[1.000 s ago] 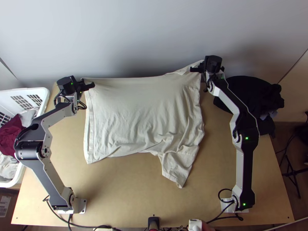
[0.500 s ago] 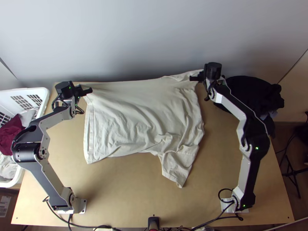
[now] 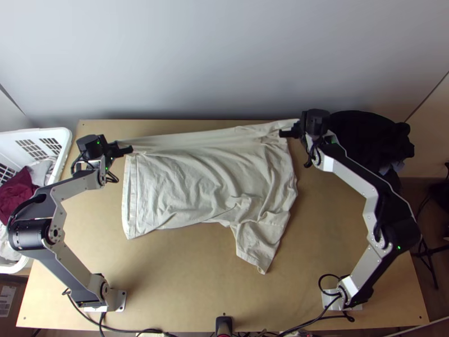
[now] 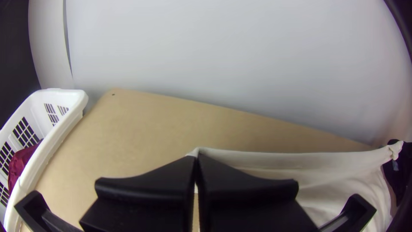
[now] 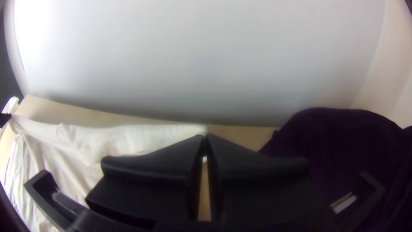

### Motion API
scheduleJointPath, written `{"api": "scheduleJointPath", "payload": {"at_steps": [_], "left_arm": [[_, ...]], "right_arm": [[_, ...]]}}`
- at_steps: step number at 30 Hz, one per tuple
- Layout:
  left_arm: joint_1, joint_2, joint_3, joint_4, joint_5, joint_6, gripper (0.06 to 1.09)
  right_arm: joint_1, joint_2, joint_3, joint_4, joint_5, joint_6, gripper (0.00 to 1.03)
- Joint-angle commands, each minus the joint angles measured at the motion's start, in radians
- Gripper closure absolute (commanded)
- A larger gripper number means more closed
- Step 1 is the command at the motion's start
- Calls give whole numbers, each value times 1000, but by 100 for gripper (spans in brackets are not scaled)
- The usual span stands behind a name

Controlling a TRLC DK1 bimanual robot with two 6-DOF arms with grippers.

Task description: Fold the t-shirt

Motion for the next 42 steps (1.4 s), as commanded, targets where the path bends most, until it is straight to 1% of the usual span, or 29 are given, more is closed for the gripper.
{"api": "scheduleJointPath", "payload": {"at_steps": [1,10,17,23,31,35,40,42], "left_arm": [[-55,-70,-97,0,10,11,105],[-83,-90,-123,-25,9,1,105],[-70,-96,-85,-202,9,27,105],[-67,-121,-83,-331,9,68,105],[-38,-165,-109,-387,9,70,105],[-17,-191,-111,-417,10,70,105],[11,-223,-112,-448,10,64,105],[15,-239,-120,-456,10,64,105]], "right_arm": [[15,-119,-151,1,0,-6,100],[48,-155,-254,-70,-1,-17,100],[76,-167,-309,-105,-40,-36,100],[64,-165,-340,-122,-75,-69,100],[42,-179,-407,-124,-93,-117,100],[41,-240,-449,-127,-139,-123,100],[28,-296,-464,-128,-159,-123,100],[24,-313,-466,-151,-172,-125,100]]}}
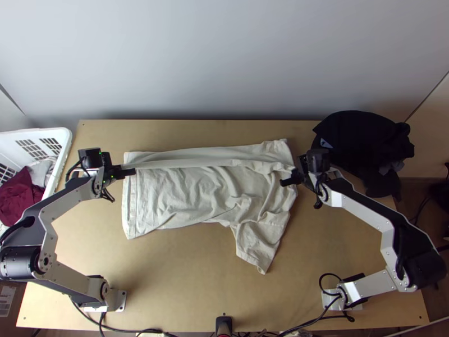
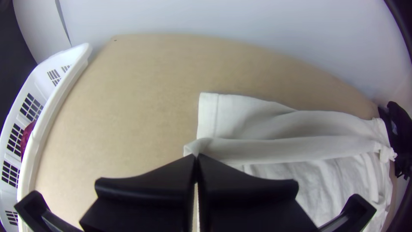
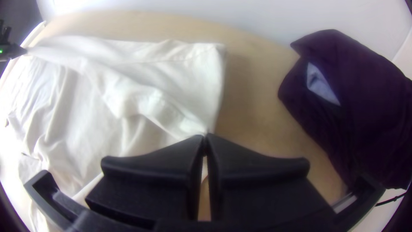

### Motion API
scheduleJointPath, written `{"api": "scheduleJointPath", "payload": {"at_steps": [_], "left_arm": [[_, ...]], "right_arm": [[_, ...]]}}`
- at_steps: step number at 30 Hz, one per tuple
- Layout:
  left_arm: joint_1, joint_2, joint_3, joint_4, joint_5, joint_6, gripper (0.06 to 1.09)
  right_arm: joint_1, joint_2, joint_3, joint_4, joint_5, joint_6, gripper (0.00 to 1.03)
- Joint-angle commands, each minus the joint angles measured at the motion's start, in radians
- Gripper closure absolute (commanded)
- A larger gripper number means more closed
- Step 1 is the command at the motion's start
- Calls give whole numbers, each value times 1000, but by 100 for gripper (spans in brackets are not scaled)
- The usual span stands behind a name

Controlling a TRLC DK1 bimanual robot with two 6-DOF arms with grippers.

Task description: Fold the t-shirt

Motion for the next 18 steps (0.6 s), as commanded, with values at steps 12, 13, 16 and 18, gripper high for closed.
{"api": "scheduleJointPath", "payload": {"at_steps": [12,13,16,18], "left_arm": [[20,-110,-89,-37,1,-34,105],[16,-120,-98,-37,1,-40,105],[-15,-139,-133,-37,1,-53,105],[-43,-153,-162,-36,-1,-59,105]], "right_arm": [[-3,-114,-72,-56,-64,2,100],[-3,-121,-74,-59,-64,3,100],[7,-124,-89,-66,-68,6,100],[18,-119,-103,-66,-68,12,100]]}}
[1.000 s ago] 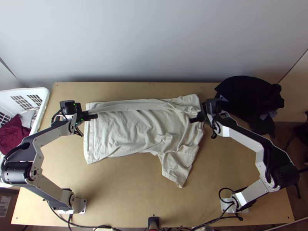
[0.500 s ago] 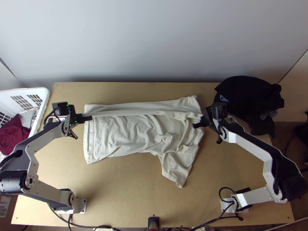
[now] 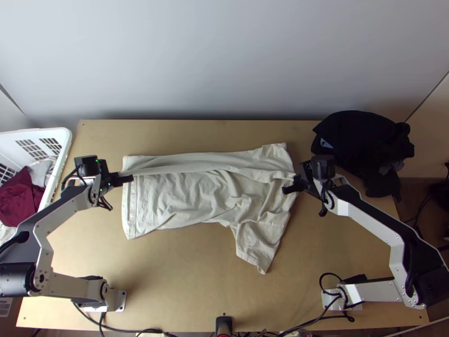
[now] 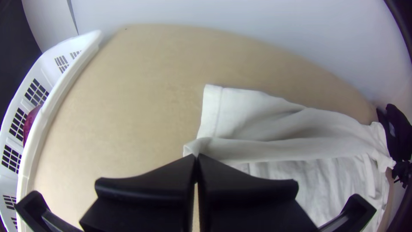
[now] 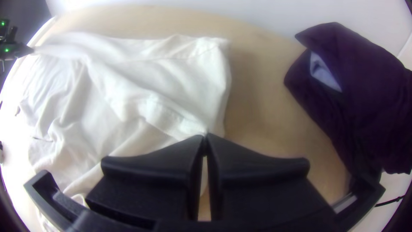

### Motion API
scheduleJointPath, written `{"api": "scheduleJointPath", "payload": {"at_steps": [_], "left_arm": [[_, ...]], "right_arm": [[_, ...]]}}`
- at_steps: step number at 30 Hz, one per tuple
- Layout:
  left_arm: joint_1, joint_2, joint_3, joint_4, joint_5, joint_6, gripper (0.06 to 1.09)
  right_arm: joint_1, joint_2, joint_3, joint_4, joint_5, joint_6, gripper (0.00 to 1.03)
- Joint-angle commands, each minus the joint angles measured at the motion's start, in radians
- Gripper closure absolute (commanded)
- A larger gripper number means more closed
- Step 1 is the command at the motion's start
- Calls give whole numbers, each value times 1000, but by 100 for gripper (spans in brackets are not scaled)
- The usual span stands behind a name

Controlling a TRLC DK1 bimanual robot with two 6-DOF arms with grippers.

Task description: Fold the t-shirt

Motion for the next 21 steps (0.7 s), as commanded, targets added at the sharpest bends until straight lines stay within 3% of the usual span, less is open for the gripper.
{"api": "scheduleJointPath", "payload": {"at_steps": [1,6,7,8,10,11,14,21], "left_arm": [[-63,-51,-80,-1,1,-31,105],[-127,-55,-122,-17,-1,-41,102],[-130,-55,-120,-21,1,-41,86],[-138,-63,-119,-33,-1,-38,63],[-133,-100,-116,-41,1,-40,21],[-127,-112,-106,-47,13,-43,11],[-92,-137,-71,-129,87,-43,11],[-34,-315,-105,-325,118,43,11]], "right_arm": [[20,-10,-33,-7,-8,18,100],[22,51,-29,-6,-8,24,100],[22,51,-29,-3,-8,26,98],[20,42,-29,10,-8,41,83],[17,19,-25,17,-8,52,25],[16,10,-16,17,-8,61,4],[20,-53,-5,-32,-13,52,3],[75,-308,-71,-273,-79,90,3]]}}
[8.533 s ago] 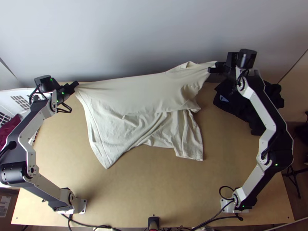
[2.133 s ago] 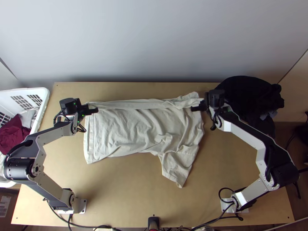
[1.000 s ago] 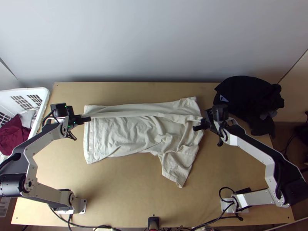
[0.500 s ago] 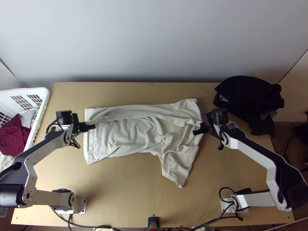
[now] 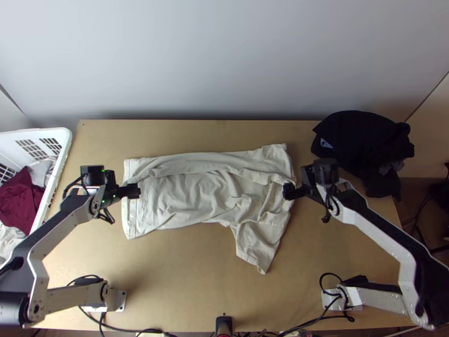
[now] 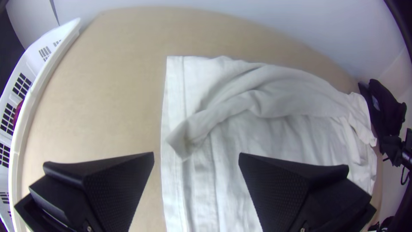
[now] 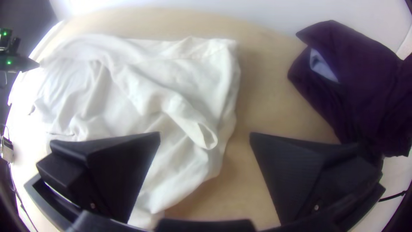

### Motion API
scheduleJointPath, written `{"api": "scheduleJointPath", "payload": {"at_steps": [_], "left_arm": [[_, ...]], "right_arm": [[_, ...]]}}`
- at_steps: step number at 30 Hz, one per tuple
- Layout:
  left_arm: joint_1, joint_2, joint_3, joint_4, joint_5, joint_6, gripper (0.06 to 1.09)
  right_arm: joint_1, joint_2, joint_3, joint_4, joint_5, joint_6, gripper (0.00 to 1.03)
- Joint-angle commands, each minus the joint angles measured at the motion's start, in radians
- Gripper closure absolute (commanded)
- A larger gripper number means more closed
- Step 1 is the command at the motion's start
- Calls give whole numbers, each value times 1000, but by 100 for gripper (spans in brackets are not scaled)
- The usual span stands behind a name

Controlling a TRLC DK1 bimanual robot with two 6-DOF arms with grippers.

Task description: Fold the t-shirt

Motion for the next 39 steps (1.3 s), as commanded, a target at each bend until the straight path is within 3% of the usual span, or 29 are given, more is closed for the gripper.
{"api": "scheduleJointPath", "payload": {"at_steps": [1,7,12,22,29,39], "left_arm": [[45,-191,-45,-166,56,61,11],[53,-375,-128,-319,87,121,11],[36,-372,-160,-419,87,135,11],[2,-391,-147,-482,107,181,11],[-18,-323,-144,-502,196,225,11],[-73,-260,-157,-505,200,255,11]], "right_arm": [[62,-236,-58,-215,-75,51,3],[163,-429,-109,-482,-202,143,4],[200,-460,-136,-548,-326,190,4],[280,-449,-118,-606,-359,181,4],[323,-434,-115,-614,-368,181,4],[372,-369,-120,-606,-377,178,4]]}}
